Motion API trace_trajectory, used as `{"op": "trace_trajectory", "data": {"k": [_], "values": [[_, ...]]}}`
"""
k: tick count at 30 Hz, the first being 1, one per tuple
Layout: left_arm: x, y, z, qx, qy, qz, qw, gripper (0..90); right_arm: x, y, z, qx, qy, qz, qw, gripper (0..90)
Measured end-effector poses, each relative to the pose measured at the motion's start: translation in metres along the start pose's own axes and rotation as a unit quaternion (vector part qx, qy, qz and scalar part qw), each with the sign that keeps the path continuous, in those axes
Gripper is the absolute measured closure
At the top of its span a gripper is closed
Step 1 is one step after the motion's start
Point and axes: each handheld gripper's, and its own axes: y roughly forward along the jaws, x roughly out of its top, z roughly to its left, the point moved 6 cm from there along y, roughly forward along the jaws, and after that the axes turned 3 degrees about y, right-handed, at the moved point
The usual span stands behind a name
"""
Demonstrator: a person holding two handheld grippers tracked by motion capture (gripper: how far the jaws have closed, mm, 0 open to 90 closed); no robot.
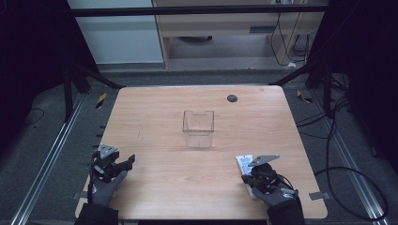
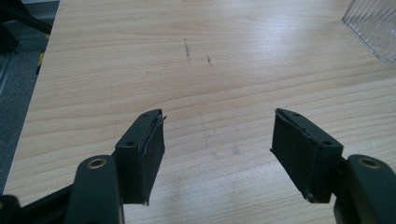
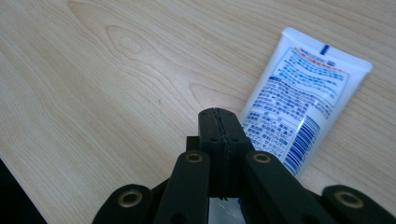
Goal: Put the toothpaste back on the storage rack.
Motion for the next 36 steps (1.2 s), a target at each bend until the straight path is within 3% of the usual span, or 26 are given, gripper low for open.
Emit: {"op": "trace_trajectory", "data": {"k": [10,18,19,24,31,36], "values": [[0.0,0.0,0.0,0.0,0.001,0.0,1.0,33.4,-0.005,-0.005,-0.012,-0.03,0.006,0.007,0.9995,90.0],[0.0,0.001,0.0,-0.002,0.001,-0.002,1.0,32.9,-0.006,-0.007,-0.015,-0.031,0.01,0.007,0.9995,89.8],[0.0,0.001,0.0,-0.002,0.002,-0.001,1.0,32.6,-0.004,-0.009,-0.012,-0.018,0.013,-0.001,0.9997,88.1],[0.001,0.002,-0.001,-0.005,0.003,-0.001,1.0,32.1,0.004,-0.016,-0.011,-0.017,0.008,-0.024,0.9995,83.9],[0.001,0.004,-0.002,-0.008,0.006,0.0,1.0,31.2,0.018,-0.029,-0.02,-0.04,0.019,-0.047,0.9979,74.4],[0.001,0.004,-0.003,-0.009,0.008,0.001,0.9999,30.9,0.027,-0.034,-0.027,-0.056,0.027,-0.048,0.9969,67.2]]}}
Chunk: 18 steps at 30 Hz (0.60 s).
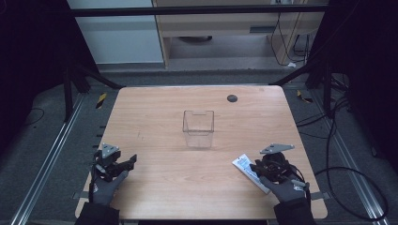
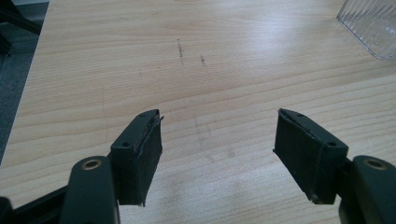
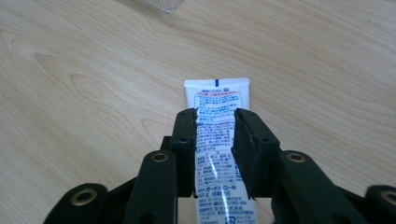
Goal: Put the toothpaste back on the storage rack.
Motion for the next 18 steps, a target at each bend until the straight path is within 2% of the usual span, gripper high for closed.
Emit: {"op": "trace_trajectory", "data": {"k": [7,10,18], "values": [[0.0,0.0,0.0,-0.002,0.001,0.001,1.0,30.6,0.009,0.002,-0.008,-0.012,0.006,0.004,0.9999,58.5],[0.0,0.0,-0.001,-0.002,0.003,0.0,1.0,30.2,0.011,0.004,-0.012,-0.018,0.01,0.018,0.9996,54.2],[0.0,0.001,-0.001,-0.002,0.003,0.002,1.0,29.4,0.021,0.013,-0.011,-0.023,-0.003,0.034,0.9992,48.5]]}}
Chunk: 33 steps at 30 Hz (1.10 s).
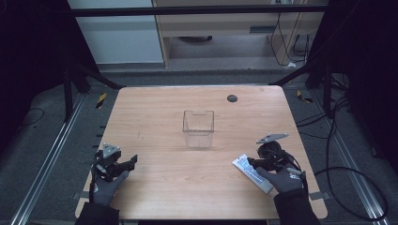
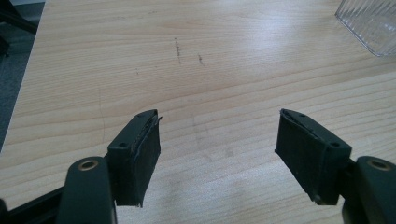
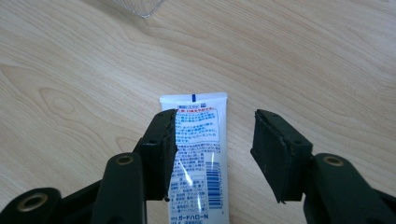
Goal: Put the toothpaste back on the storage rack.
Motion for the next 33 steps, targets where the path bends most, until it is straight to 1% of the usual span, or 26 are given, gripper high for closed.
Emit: {"op": "trace_trajectory", "data": {"k": [2,6,8,10,11,13,16,20,21,25,27,33], "values": [[0.0,0.0,0.0,0.0,0.001,0.0,1.0,29.3,0.002,0.004,0.0,-0.002,-0.005,0.009,0.9999,47.5],[0.0,0.0,0.0,0.0,0.002,0.001,1.0,29.1,0.003,0.008,0.0,-0.003,-0.005,0.016,0.9998,46.4],[0.0,0.001,0.0,-0.001,0.003,0.002,1.0,29.1,0.003,0.013,-0.001,-0.003,-0.007,0.028,0.9996,45.5],[0.0,0.001,-0.001,-0.001,0.003,0.003,1.0,29.1,0.002,0.014,-0.001,-0.004,-0.008,0.033,0.9994,45.1],[0.0,0.001,-0.001,-0.001,0.003,0.004,1.0,29.0,0.001,0.017,0.0,-0.005,-0.014,0.041,0.999,44.1],[0.0,0.001,-0.001,-0.001,0.004,0.003,1.0,29.0,0.0,0.019,0.0,-0.006,-0.017,0.044,0.9989,43.6],[0.0,0.001,-0.001,-0.001,0.004,0.003,1.0,29.0,-0.003,0.023,0.003,0.001,-0.02,0.054,0.9983,42.7],[-0.001,0.001,-0.001,-0.001,0.004,0.004,1.0,29.0,-0.007,0.027,0.005,0.006,-0.018,0.063,0.9978,41.2],[-0.001,0.001,-0.001,-0.002,0.006,0.005,1.0,29.0,-0.008,0.03,0.005,0.006,-0.022,0.066,0.9976,40.6],[0.0,0.001,-0.001,-0.002,0.006,0.004,1.0,28.9,-0.01,0.032,0.007,0.01,-0.021,0.073,0.9971,39.7],[-0.001,0.001,-0.001,-0.002,0.006,0.005,1.0,28.9,-0.011,0.033,0.007,0.011,-0.025,0.076,0.9967,38.7],[-0.001,0.001,-0.001,-0.002,0.006,0.005,1.0,28.9,-0.015,0.037,0.008,0.012,-0.024,0.09,0.9956,37.4]]}}
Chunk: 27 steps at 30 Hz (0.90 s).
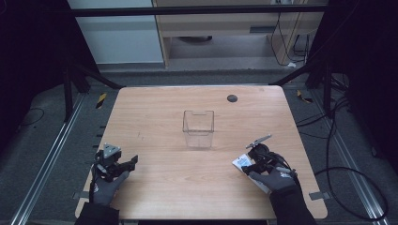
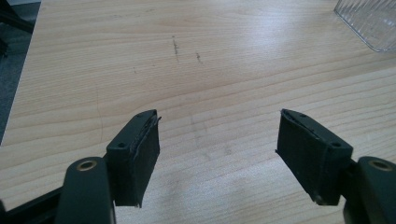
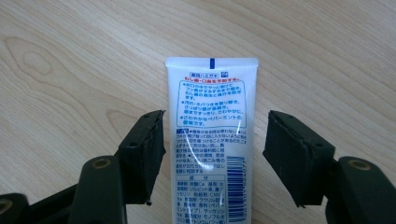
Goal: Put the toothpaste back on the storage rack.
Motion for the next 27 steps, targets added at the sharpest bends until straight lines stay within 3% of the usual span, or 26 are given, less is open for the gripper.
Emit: {"op": "trace_trajectory", "data": {"k": [27], "values": [[0.0,0.0,0.0,0.0,0.0,0.0,1.0,28.9,-0.009,0.019,-0.001,0.007,0.004,0.04,0.9992,38.7]]}}
